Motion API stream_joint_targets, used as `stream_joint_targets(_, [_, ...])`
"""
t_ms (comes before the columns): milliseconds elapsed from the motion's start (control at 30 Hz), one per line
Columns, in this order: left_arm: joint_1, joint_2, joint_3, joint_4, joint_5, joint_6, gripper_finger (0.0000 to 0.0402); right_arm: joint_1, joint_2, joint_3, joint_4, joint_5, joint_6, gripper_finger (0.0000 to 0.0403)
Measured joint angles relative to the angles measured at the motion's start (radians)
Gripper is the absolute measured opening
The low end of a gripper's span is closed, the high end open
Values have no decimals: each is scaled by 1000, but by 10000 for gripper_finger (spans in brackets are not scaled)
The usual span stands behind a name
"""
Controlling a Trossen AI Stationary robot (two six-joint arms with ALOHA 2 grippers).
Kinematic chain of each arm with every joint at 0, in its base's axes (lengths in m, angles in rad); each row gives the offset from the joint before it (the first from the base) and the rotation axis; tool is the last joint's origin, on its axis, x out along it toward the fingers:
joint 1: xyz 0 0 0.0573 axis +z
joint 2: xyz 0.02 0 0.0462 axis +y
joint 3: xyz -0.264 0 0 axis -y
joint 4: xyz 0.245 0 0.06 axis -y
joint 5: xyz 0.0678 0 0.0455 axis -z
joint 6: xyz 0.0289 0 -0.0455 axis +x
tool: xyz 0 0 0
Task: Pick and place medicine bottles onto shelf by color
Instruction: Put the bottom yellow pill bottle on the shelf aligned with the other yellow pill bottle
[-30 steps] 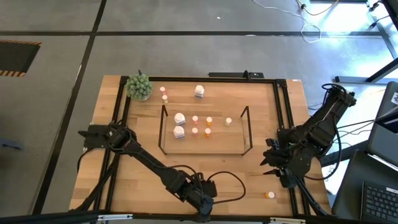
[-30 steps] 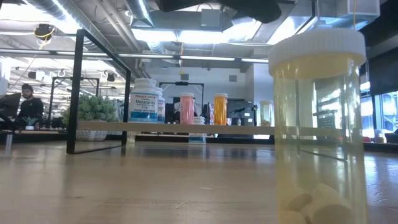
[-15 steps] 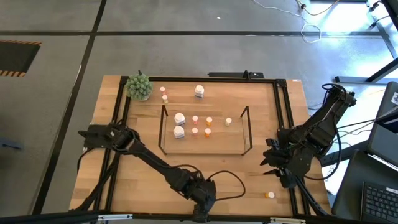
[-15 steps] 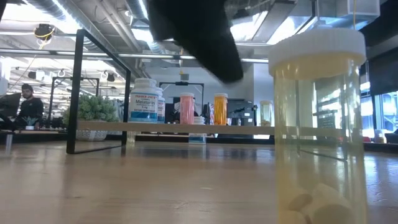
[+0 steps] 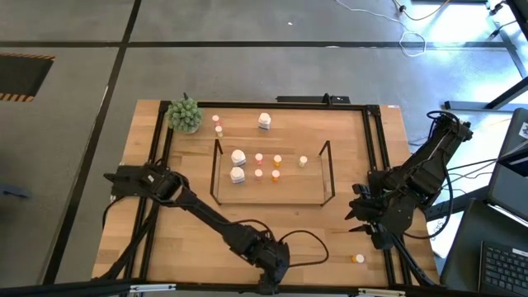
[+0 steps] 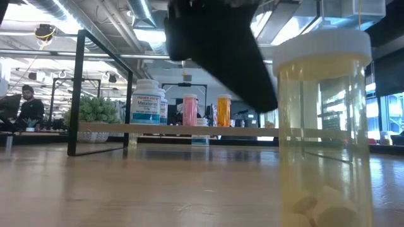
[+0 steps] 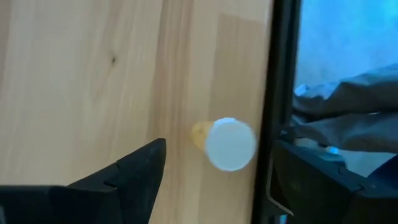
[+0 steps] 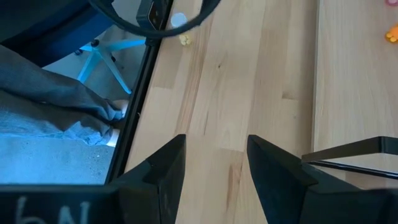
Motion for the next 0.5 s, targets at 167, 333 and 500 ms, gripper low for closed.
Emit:
stream_joint_targets(167, [9,18,2,-13,0,0,288,0,0,0,0,0,0,173])
stream_joint_targets(333, [10,28,4,10,1,-34,288,0,0,0,0,0,0,173])
stream_joint_targets(500, [4,37,-1,15,0,-59,288,0,0,0,0,0,0,173])
